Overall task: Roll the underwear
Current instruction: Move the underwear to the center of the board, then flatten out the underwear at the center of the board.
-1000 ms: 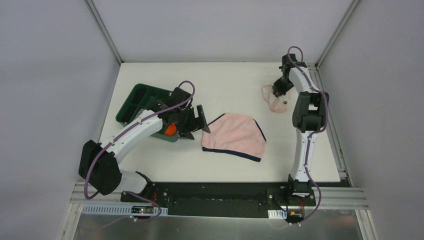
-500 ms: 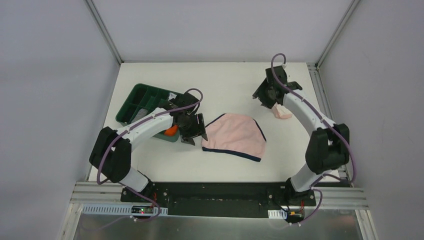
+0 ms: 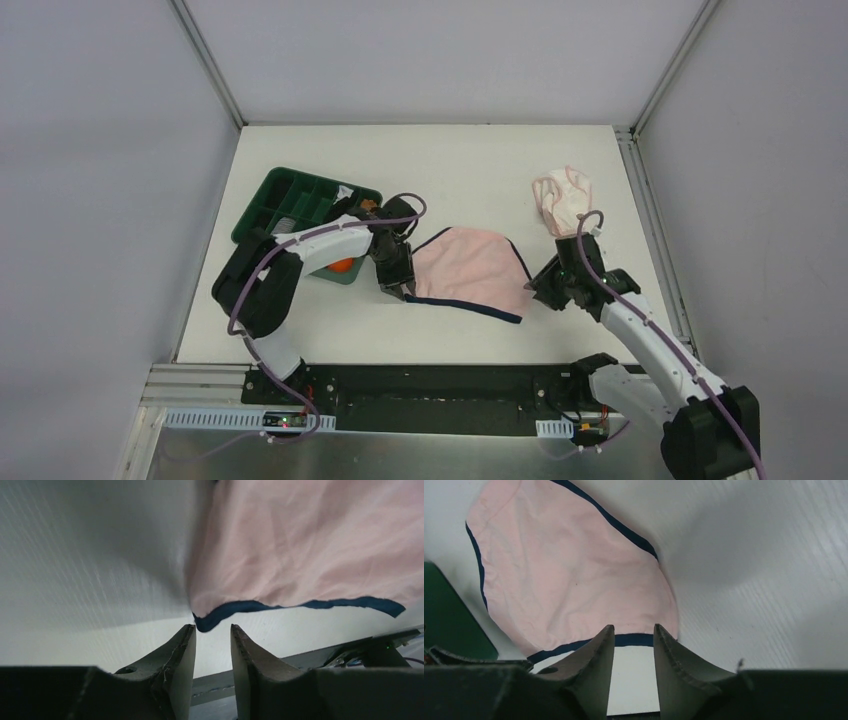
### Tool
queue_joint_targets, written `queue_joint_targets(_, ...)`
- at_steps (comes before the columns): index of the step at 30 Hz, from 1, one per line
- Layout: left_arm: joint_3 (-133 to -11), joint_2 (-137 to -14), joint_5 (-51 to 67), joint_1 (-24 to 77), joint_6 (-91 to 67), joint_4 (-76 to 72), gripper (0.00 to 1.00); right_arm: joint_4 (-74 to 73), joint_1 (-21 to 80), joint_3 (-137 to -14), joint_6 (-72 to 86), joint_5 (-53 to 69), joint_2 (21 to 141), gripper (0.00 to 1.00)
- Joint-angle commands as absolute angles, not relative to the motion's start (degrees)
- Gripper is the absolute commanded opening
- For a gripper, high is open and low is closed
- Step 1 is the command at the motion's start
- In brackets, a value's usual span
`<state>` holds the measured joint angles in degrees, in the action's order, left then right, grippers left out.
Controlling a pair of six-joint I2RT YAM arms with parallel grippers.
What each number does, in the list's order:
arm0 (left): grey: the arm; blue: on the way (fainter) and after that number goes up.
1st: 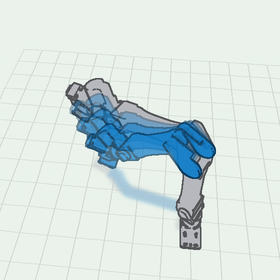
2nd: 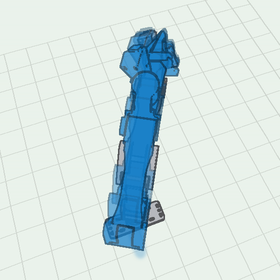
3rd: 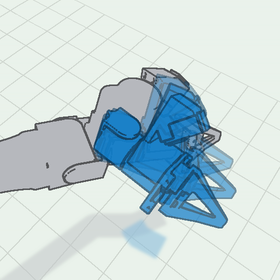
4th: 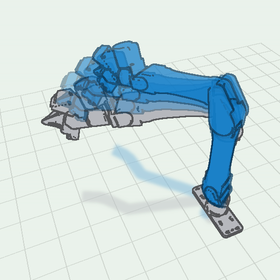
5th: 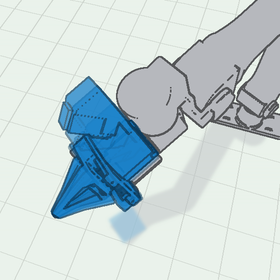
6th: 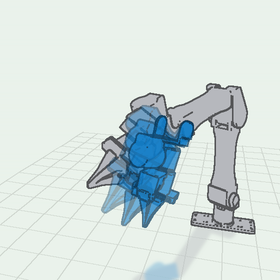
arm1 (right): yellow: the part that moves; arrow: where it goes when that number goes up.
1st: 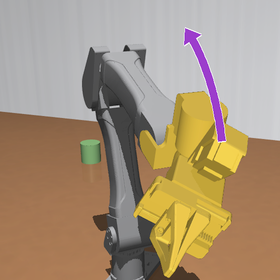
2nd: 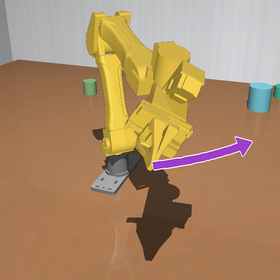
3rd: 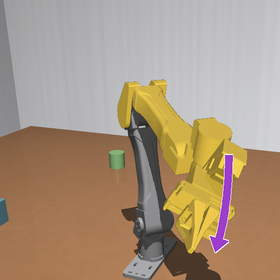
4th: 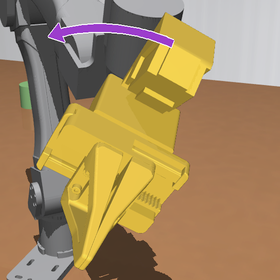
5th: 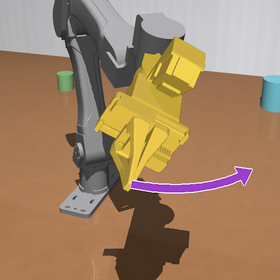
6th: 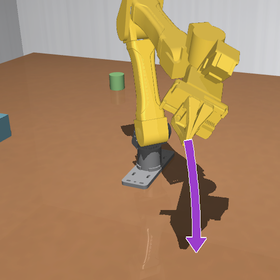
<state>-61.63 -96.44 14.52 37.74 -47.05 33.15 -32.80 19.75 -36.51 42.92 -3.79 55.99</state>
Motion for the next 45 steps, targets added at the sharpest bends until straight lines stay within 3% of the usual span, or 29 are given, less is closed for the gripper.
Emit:
queue_joint_targets(1, -63.3, -101.1, 14.9, 35.0, -45.2, 32.3, 0.3, -33.8, 19.9, -31.0, 49.3, -2.0, 48.8, 0.31)
queue_joint_targets(4, -66.2, -105.2, 15.8, 32.5, -42.4, 32.5, 0.23, -34.4, 19.9, -29.2, 50.4, -1.3, 48.0, 0.26)
queue_joint_targets(7, -74.2, -110.7, 15.4, 31.2, -38.9, 34.6, 0.23, -34.7, 19.9, -28.0, 51.3, -1.5, 47.8, 0.25)
queue_joint_targets(14, -95.0, -116.5, 10.5, 31.5, -33.0, 45.2, 0.36, -31.4, 17.3, -27.1, 51.4, 1.7, 48.6, 0.24)
queue_joint_targets(20, -93.4, -107.4, 8.1, 37.2, -30.6, 45.3, 0.5, -28.1, 13.8, -28.3, 48.7, 3.8, 53.1, 0.39)
queue_joint_targets(26, -91.3, -103.7, 5.1, 45.9, -31.1, 44.7, 0.46, -26.8, 6.1, -29.0, 42.0, 7.2, 57.6, 0.4)
queue_joint_targets(32, -90.6, -104.6, -0.8, 54.9, -32.4, 40.3, 0.45, -24.1, 5.1, -27.2, 39.9, 11.8, 59.7, 0.4)
queue_joint_targets(42, -96.1, -115.4, -0.9, 62.4, -26.3, 37.7, 0.47, -33.3, -3.8, -26.8, 42.0, 12.6, 47.9, 0.4)
queue_joint_targets(45, -96.1, -116.2, 0.5, 64.1, -23.2, 35.0, 0.52, -39.6, -4.7, -28.3, 42.8, 11.1, 43.5, 0.42)
